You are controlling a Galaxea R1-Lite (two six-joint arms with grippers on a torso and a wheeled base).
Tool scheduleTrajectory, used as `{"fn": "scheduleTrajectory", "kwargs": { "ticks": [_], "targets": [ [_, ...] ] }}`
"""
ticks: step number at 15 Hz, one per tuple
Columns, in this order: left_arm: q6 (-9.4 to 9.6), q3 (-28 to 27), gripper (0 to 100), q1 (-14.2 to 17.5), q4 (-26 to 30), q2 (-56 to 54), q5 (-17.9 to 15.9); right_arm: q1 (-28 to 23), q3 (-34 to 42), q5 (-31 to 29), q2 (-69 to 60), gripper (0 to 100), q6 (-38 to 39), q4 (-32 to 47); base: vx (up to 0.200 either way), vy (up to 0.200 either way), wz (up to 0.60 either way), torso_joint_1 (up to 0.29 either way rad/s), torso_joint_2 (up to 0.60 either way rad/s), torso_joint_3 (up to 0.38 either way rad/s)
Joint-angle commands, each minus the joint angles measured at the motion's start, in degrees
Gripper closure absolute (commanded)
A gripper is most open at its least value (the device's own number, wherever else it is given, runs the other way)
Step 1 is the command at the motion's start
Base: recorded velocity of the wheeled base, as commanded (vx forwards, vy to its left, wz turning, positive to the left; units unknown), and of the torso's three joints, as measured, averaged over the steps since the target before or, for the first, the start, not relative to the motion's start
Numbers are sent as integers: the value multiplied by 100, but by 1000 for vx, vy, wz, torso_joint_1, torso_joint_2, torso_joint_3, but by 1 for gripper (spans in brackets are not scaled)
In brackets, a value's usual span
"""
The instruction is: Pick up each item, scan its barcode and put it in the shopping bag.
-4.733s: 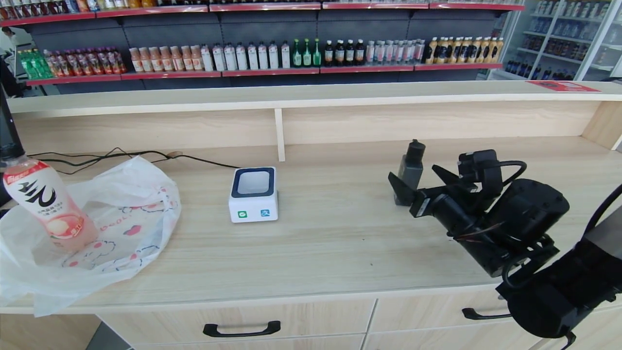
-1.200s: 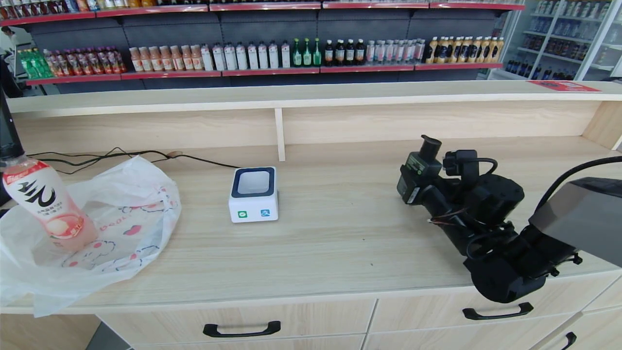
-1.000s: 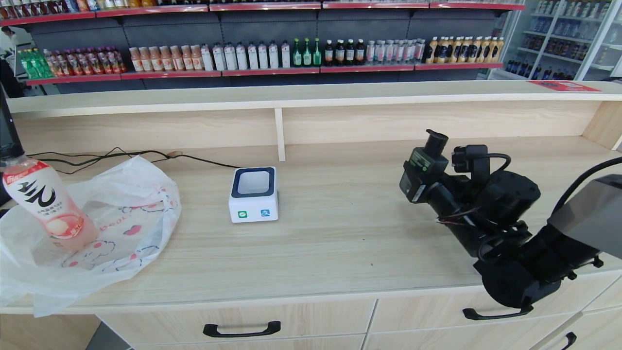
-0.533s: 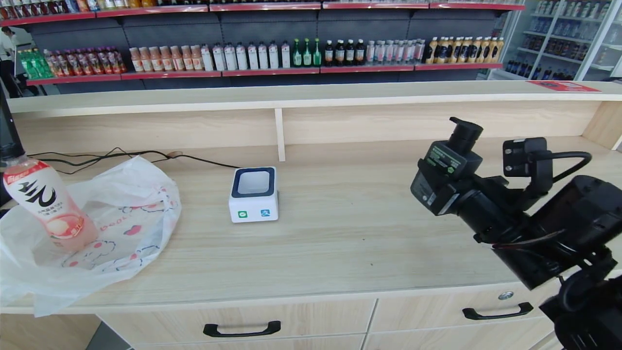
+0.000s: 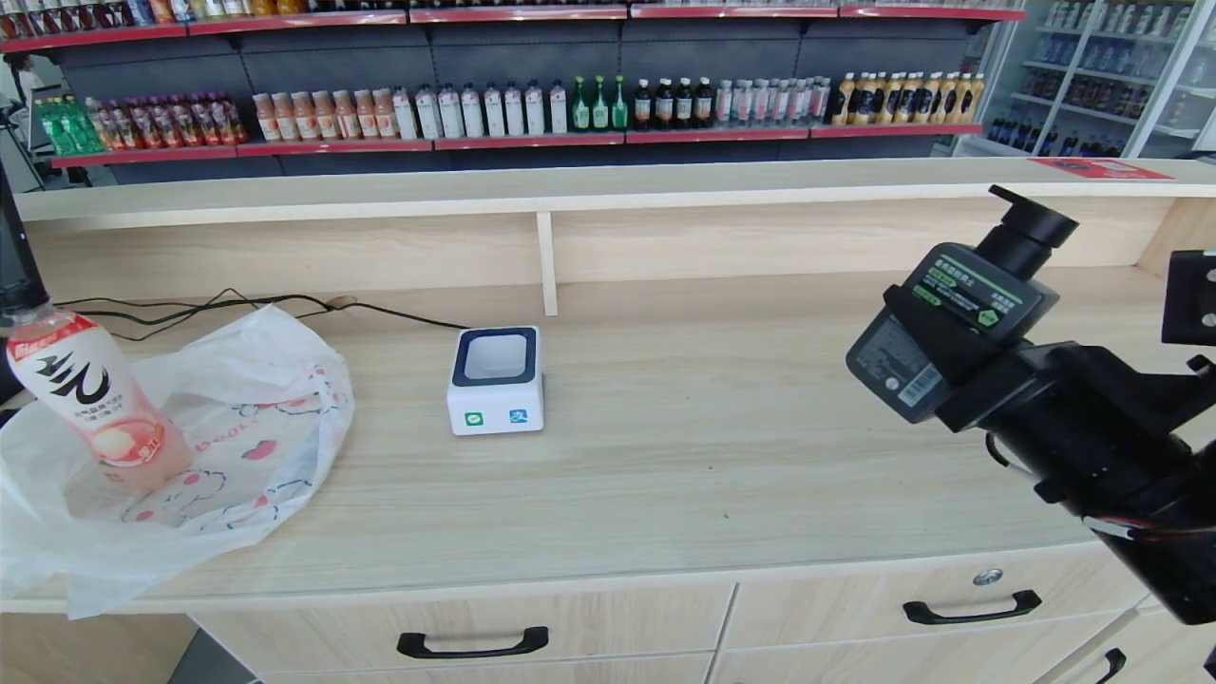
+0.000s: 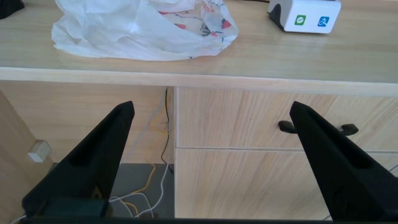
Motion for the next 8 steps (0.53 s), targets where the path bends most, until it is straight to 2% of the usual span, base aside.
{"fn": "scheduleTrajectory", "kwargs": {
  "ticks": [1,4,5,6,8],
  "targets": [
    [-2,0,0,1,0,-2,0,9,-286,304,317,100,278,-6,0,0,0,0,0,0],
    [-2,0,0,1,0,-2,0,97,-936,963,607,100,981,-6,0,0,0,0,0,0],
    [-2,0,0,1,0,-2,0,114,-980,1042,616,100,1131,-6,0,0,0,0,0,0],
    [-2,0,0,1,0,-2,0,211,-1042,1113,651,100,1614,-6,0,0,0,0,0,0],
    [-2,0,0,1,0,-2,0,633,-1094,1113,590,100,1895,-6,0,0,0,0,0,0]
  ]
}}
